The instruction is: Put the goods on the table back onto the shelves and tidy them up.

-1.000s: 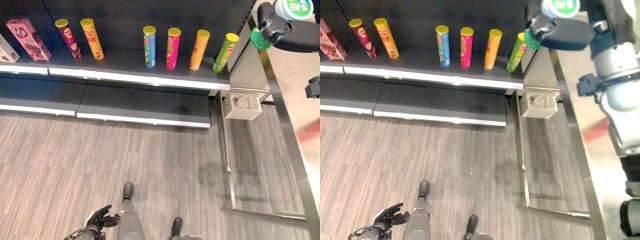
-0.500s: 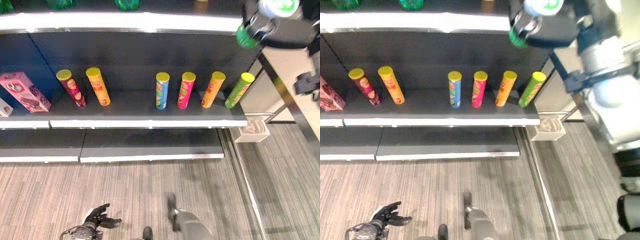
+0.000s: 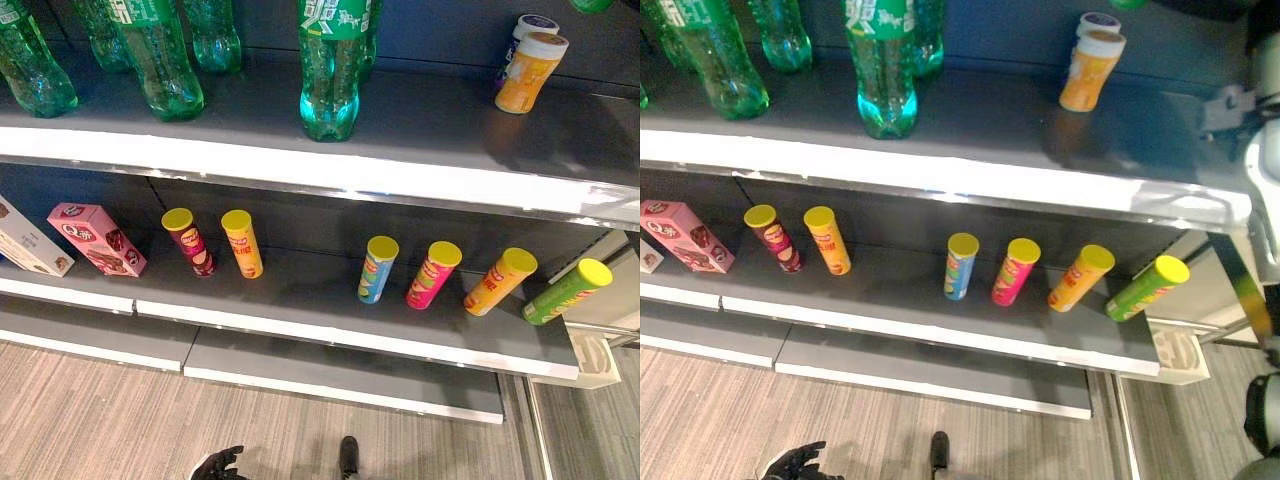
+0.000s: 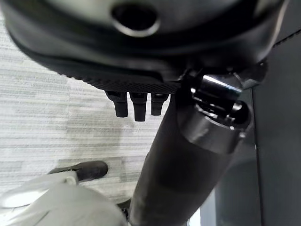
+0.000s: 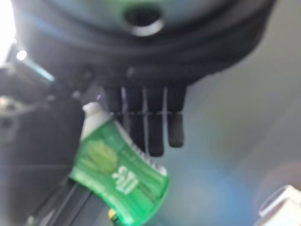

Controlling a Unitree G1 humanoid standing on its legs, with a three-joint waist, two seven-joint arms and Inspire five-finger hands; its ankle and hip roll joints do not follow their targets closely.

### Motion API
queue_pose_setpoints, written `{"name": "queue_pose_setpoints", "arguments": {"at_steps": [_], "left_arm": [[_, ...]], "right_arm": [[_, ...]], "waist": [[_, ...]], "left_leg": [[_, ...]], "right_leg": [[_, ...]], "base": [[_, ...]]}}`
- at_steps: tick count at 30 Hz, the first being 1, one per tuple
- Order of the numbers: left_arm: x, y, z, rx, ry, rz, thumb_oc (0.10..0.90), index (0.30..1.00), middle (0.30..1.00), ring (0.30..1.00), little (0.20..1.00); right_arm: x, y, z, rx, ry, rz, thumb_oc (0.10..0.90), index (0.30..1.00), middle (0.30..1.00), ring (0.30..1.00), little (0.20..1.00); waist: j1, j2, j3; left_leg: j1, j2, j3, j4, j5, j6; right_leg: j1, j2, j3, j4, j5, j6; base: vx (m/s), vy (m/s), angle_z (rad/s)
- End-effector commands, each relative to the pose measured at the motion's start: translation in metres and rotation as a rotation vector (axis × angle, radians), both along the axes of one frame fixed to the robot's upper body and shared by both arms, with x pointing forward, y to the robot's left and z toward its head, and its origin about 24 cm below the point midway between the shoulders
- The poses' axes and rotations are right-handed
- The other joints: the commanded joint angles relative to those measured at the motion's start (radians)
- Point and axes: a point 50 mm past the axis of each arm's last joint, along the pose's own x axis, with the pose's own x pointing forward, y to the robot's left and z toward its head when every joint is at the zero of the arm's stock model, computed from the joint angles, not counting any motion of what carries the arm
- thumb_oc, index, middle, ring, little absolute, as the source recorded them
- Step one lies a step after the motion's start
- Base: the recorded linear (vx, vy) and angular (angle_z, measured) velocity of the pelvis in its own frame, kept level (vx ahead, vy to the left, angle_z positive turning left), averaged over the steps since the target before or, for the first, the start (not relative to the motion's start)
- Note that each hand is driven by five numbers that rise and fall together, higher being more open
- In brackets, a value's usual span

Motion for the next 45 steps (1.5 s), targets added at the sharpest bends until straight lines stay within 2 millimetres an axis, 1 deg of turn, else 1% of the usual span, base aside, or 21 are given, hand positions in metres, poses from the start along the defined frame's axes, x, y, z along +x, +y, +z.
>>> {"name": "queue_pose_setpoints", "arguments": {"at_steps": [1,5,6,9,11,14,15,17,18,20,23,29,30,34,37,40,45], "left_arm": [[0.004,0.023,0.008,0.089,-0.014,-0.065,0.8,0.9,0.9,0.9,0.9],[0.007,0.022,0.01,0.081,-0.031,-0.085,0.8,0.9,0.9,0.9,0.9],[0.007,0.022,0.01,0.08,-0.031,-0.085,0.8,0.9,0.9,0.9,0.9],[0.005,0.022,0.01,0.074,-0.024,-0.103,0.8,0.9,0.9,0.9,0.9],[0.003,0.023,0.01,0.072,-0.019,-0.11,0.8,0.9,0.9,0.9,0.9],[0.004,0.025,0.011,0.077,-0.024,-0.121,0.8,0.9,0.9,0.9,0.9],[0.005,0.025,0.011,0.075,-0.025,-0.127,0.8,0.9,0.9,0.9,0.9],[0.006,0.024,0.011,0.074,-0.029,-0.139,0.8,0.9,0.9,0.9,0.9],[0.008,0.024,0.012,0.076,-0.035,-0.148,0.8,0.9,0.9,0.9,0.9],[0.01,0.023,0.012,0.077,-0.04,-0.152,0.8,0.9,0.9,0.9,0.9],[0.009,0.021,0.011,0.074,-0.033,-0.148,0.8,0.9,0.9,0.9,0.9],[0.005,0.021,0.009,0.075,-0.018,-0.135,0.8,0.9,0.9,0.9,0.9],[0.005,0.022,0.009,0.079,-0.017,-0.128,0.8,0.9,0.9,0.9,0.9],[0.008,0.022,0.009,0.08,-0.021,-0.127,0.8,0.9,0.9,0.9,0.9],[0.008,0.021,0.009,0.077,-0.021,-0.127,0.8,0.9,0.9,0.9,0.9],[0.007,0.021,0.009,0.075,-0.018,-0.128,0.8,0.9,0.9,0.9,0.9],[0.006,0.02,0.008,0.075,-0.017,-0.134,0.8,0.9,0.9,0.9,0.9]], "right_arm": [[-0.03,0.001,0.031,0.012,-0.2,0.036,0.4,0.3,0.3,0.3,0.3],[-0.018,-0.001,0.018,-0.011,-0.045,0.085,0.4,0.3,0.3,0.3,0.3],[-0.018,-0.001,0.018,-0.011,-0.045,0.086,0.4,0.3,0.3,0.3,0.3],[-0.013,-0.006,0.011,-0.013,0.062,0.14,0.4,0.3,0.3,0.3,0.3],[-0.013,-0.01,0.009,-0.03,0.099,0.126,0.4,0.3,0.3,0.3,0.3],[-0.008,-0.014,0.001,-0.092,0.202,0.081,0.4,0.3,0.3,0.3,0.3],[-0.005,-0.014,-0.007,-0.125,0.261,0.068,0.4,0.3,0.3,0.3,0.3],[-0.002,-0.016,-0.015,-0.135,0.301,0.063,0.4,0.3,0.3,0.3,0.3],[0.001,-0.015,-0.021,-0.148,0.338,0.062,0.4,0.3,0.3,0.3,0.3],[0.007,-0.011,-0.028,-0.171,0.378,0.068,0.4,0.3,0.3,0.3,0.3],[0.011,-0.01,-0.032,-0.172,0.397,0.07,0.4,0.3,0.3,0.3,0.3],[0.018,-0.009,-0.032,-0.149,0.392,0.06,0.4,0.3,0.3,0.3,0.3],[0.024,-0.011,-0.032,-0.139,0.4,0.036,0.4,0.3,0.3,0.3,0.3],[0.033,-0.008,-0.029,-0.133,0.413,0.027,0.4,0.3,0.3,0.3,0.3],[0.035,-0.005,-0.027,-0.148,0.423,0.036,0.4,0.3,0.3,0.3,0.3],[0.034,-0.005,-0.026,-0.17,0.436,0.031,0.4,0.3,0.3,0.3,0.3],[0.032,-0.006,-0.025,-0.196,0.447,0.015,0.4,0.3,0.3,0.3,0.3]], "waist": [[0.023,-0.059,-0.063],[0.017,-0.066,-0.064],[0.017,-0.066,-0.064],[0.003,-0.071,-0.062],[-0.001,-0.072,-0.061],[-0.01,-0.075,-0.056],[-0.018,-0.074,-0.052],[-0.022,-0.074,-0.05],[-0.022,-0.074,-0.047],[-0.023,-0.075,-0.043],[-0.023,-0.078,-0.041],[-0.013,-0.083,-0.039],[-0.007,-0.089,-0.037],[0.0,-0.093,-0.034],[0.0,-0.094,-0.034],[0.002,-0.098,-0.032],[0.0,-0.096,-0.032]], "left_leg": [[-0.051,-0.006,0.006,-0.03,0.012,-0.04],[-0.046,-0.003,0.019,-0.03,0.007,-0.043],[-0.046,-0.003,0.019,-0.03,0.007,-0.043],[-0.043,-0.001,0.035,-0.03,0.002,-0.046],[-0.043,0.0,0.04,-0.03,0.0,-0.045],[-0.047,-0.001,0.048,-0.03,0.001,-0.045],[-0.052,-0.001,0.057,-0.03,0.003,-0.045],[-0.054,-0.001,0.063,-0.03,0.002,-0.046],[-0.055,-0.001,0.066,-0.03,0.001,-0.046],[-0.054,-0.002,0.067,-0.03,0.001,-0.047],[-0.054,-0.001,0.068,-0.03,0.002,-0.049],[-0.051,0.0,0.065,-0.03,-0.003,-0.049],[-0.048,0.002,0.064,-0.03,-0.003,-0.049],[-0.048,0.003,0.058,-0.03,-0.003,-0.051],[-0.049,0.004,0.054,-0.03,-0.001,-0.051],[-0.052,0.005,0.051,-0.03,0.0,-0.052],[-0.053,0.005,0.052,-0.03,0.0,-0.052]], "right_leg": [[0.082,-0.064,-0.017,0.007,-0.123,0.176],[0.084,-0.062,-0.011,0.007,-0.124,0.176],[0.084,-0.062,-0.011,0.007,-0.124,0.176],[0.085,-0.06,-0.004,0.007,-0.122,0.175],[0.084,-0.059,-0.001,0.007,-0.12,0.175],[0.078,-0.058,0.006,0.007,-0.114,0.177],[0.074,-0.058,0.011,0.007,-0.11,0.177],[0.073,-0.06,0.012,0.007,-0.11,0.177],[0.071,-0.062,0.011,0.007,-0.109,0.178],[0.072,-0.063,0.011,0.007,-0.109,0.178],[0.073,-0.066,0.008,0.007,-0.109,0.178],[0.076,-0.065,0.004,0.007,-0.113,0.178],[0.079,-0.064,0.004,0.007,-0.114,0.176],[0.082,-0.062,0.001,0.007,-0.118,0.174],[0.082,-0.062,-0.003,0.007,-0.12,0.174],[0.082,-0.062,-0.004,0.007,-0.12,0.174],[0.082,-0.065,-0.006,0.007,-0.121,0.175]], "base": [[0.0,0.0,0.0],[0.0,0.0,0.01],[0.0,0.0,0.0],[0.0,0.004,-0.16],[0.0,0.008,-0.19],[-0.01,0.022,-0.18],[-0.02,0.029,-0.21],[-0.01,0.017,-0.02],[0.0,0.0,0.0],[0.0,0.0,0.0],[0.0,0.0,0.0],[0.0,0.0,0.0],[0.0,0.0,0.0],[0.01,-0.012,0.01],[0.02,-0.011,0.06],[0.01,-0.006,0.06],[0.0,0.0,0.0]]}}
